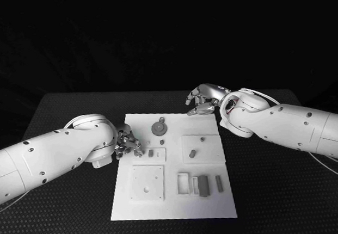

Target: Assemble the parts on the task board

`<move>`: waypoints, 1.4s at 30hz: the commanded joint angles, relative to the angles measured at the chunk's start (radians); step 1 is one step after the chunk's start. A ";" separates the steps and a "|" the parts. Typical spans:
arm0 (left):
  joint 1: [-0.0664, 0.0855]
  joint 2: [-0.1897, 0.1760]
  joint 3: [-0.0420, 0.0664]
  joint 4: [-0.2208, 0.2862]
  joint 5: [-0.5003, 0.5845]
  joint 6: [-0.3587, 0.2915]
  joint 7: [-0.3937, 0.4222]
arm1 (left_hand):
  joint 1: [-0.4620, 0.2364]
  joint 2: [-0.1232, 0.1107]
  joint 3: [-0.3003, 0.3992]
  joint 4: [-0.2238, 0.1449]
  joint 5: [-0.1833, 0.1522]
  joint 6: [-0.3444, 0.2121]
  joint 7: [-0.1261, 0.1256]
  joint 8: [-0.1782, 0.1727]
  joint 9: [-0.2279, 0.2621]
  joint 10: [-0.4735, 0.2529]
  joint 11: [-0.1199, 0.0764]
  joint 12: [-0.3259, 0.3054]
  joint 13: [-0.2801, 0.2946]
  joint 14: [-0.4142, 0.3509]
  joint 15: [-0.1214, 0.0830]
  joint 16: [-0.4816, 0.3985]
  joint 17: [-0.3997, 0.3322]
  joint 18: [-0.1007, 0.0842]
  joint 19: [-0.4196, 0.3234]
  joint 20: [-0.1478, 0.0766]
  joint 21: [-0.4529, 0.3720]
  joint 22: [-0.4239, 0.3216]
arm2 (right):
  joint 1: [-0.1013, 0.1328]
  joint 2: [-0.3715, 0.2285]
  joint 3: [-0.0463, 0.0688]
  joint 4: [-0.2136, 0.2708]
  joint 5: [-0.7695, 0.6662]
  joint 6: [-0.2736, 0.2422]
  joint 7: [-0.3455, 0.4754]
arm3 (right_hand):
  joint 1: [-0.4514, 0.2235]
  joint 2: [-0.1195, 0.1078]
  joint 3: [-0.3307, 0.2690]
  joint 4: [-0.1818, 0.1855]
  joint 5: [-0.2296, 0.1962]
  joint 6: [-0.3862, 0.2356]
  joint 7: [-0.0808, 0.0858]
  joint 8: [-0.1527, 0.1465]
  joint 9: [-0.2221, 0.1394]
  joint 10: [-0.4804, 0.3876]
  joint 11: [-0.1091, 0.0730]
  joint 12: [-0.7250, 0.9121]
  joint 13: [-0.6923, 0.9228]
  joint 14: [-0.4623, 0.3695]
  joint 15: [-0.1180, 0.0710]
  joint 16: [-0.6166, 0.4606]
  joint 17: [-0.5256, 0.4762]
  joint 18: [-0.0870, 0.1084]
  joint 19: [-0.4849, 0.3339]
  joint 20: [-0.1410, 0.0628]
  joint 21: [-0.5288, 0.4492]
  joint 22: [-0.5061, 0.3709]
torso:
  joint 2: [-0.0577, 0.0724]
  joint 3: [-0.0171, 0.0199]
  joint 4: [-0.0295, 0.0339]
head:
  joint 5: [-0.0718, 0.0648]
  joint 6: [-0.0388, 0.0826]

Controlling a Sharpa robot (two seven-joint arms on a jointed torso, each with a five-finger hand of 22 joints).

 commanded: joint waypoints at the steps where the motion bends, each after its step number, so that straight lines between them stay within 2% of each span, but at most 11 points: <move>1: -0.002 0.008 -0.001 -0.011 -0.043 0.065 0.005 | 0.017 0.006 0.004 -0.009 0.001 0.025 0.022 0.017 0.003 0.008 0.000 0.005 -0.001 -0.002 -0.005 0.005 -0.001 -0.002 0.000 0.001 0.004 0.021 | -0.001 0.001 0.000 -0.001 -0.003 0.010 0.006 | -0.012 0.002 0.003 0.003 0.000 -0.002 0.006 -0.004 -0.001 -0.002 0.001 0.001 -0.002 0.002 -0.003 -0.004 -0.002 0.016 -0.003 0.001 -0.005 0.017 | 0.001 0.0004 -0.0009 | 0.000 -0.001; 18: 0.001 0.030 0.001 -0.044 -0.071 0.135 0.005 | 0.059 -0.014 0.010 -0.014 0.001 0.022 0.024 0.023 0.000 0.004 0.002 0.005 0.001 -0.009 0.002 0.006 0.000 -0.004 -0.008 0.001 0.007 0.021 | -0.001 0.003 0.000 -0.002 -0.003 0.011 0.006 | -0.012 0.002 0.004 0.003 0.000 -0.002 0.006 -0.004 -0.001 -0.003 0.001 0.001 -0.002 0.002 -0.003 -0.004 -0.002 0.016 -0.003 0.001 -0.005 0.018 | 0.000 0.0005 0.0006 | -0.001 -0.005; 26: 0.003 0.036 0.004 -0.065 -0.072 0.150 0.012 | 0.068 -0.015 0.012 -0.013 0.001 0.021 0.024 0.024 -0.001 0.004 0.002 0.005 0.002 -0.009 0.002 0.007 0.000 -0.004 -0.009 0.001 0.008 0.022 | -0.002 0.004 0.000 -0.003 -0.003 0.011 0.006 | -0.013 0.002 0.004 0.003 0.000 -0.002 0.006 -0.004 -0.001 -0.003 0.001 0.001 -0.002 0.002 -0.003 -0.004 -0.002 0.016 -0.003 0.001 -0.005 0.018 | 0.000 0.0000 0.0008 | -0.002 -0.005; 42: 0.004 0.040 0.006 -0.070 -0.066 0.199 0.016 | 0.071 -0.017 0.010 -0.013 0.001 0.021 0.024 0.025 -0.002 0.004 0.003 0.006 0.002 -0.009 0.003 0.008 0.000 -0.005 -0.009 0.002 0.009 0.022 | -0.002 0.004 0.000 -0.003 -0.003 0.014 0.006 | -0.013 0.002 0.004 0.003 0.000 -0.003 0.006 -0.004 -0.002 -0.003 0.001 0.001 -0.002 0.002 -0.003 -0.004 -0.002 0.016 -0.003 0.001 -0.005 0.018 | 0.000 0.0003 0.0010 | -0.003 -0.006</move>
